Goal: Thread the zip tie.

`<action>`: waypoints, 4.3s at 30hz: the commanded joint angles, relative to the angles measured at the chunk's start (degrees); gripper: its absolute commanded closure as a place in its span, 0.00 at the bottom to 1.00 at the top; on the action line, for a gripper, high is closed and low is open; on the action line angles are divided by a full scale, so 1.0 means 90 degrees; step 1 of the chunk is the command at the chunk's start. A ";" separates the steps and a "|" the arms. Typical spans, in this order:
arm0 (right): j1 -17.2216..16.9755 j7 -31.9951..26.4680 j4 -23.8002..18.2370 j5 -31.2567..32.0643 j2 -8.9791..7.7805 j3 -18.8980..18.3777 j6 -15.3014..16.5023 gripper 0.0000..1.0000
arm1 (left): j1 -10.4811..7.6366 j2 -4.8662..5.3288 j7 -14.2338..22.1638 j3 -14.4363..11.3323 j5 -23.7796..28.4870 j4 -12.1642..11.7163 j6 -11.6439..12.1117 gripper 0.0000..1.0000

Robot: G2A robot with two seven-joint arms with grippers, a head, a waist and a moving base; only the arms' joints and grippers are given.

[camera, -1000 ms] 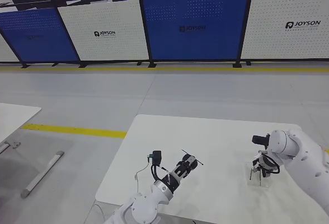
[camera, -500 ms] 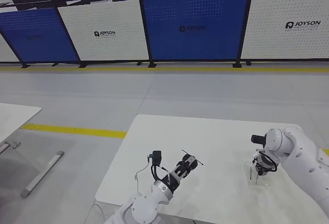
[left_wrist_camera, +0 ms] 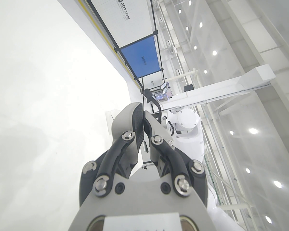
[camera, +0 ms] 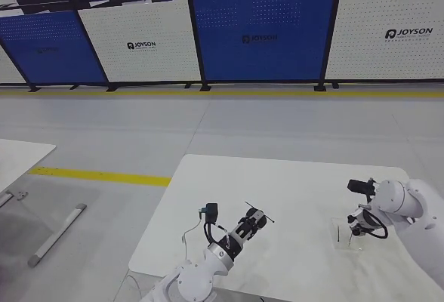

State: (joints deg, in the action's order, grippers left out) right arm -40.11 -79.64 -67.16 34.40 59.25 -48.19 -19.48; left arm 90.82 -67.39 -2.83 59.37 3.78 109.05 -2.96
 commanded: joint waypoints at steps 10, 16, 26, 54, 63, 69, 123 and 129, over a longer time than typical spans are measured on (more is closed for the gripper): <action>-0.0475 0.0009 -0.0521 0.0042 -0.0171 -0.0610 0.0000 1.00 | 0.0000 0.0000 0.0000 0.0000 0.0000 0.0000 0.0000 1.00; -0.0511 0.0123 -0.0538 -0.0012 -0.0169 -0.0633 0.0051 1.00 | 0.0000 0.0000 0.0000 0.0000 0.0000 0.0000 0.0000 1.00; -0.1739 0.1683 -0.1766 -0.1234 -0.0421 -0.2115 0.0585 1.00 | 0.0000 0.0000 0.0000 0.0000 0.0000 0.0000 0.0000 1.00; -0.1756 0.1722 -0.1765 -0.1249 -0.0420 -0.2118 0.0595 1.00 | -0.0850 -0.0310 -0.1159 -0.1092 -0.1203 -0.0870 -0.0230 1.00; -0.3380 0.3574 -0.2684 -0.2797 -0.0466 -0.3064 0.1878 1.00 | -0.0850 -0.0310 -0.1159 -0.1092 -0.1203 -0.0870 -0.0230 1.00; -0.4022 0.4148 -0.3274 -0.2878 -0.0442 -0.2996 0.2080 1.00 | -0.0850 -0.0310 -0.1159 -0.1092 -0.1203 -0.0870 -0.0230 1.00; -0.4847 0.8663 -0.3573 -0.1394 0.0010 -0.1591 0.3320 1.00 | -0.1100 -0.0518 -0.1958 -0.1211 -0.1104 -0.1298 -0.0534 1.00; -0.4847 0.8663 -0.3573 -0.1394 0.0010 -0.1591 0.3320 1.00 | -0.1100 -0.0518 -0.1958 -0.1211 -0.1104 -0.1298 -0.0534 1.00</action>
State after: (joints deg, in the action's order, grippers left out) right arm -83.73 -1.67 -99.31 21.86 59.34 -62.51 10.40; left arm 80.92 -72.06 -20.45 48.47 -6.16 97.37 -7.77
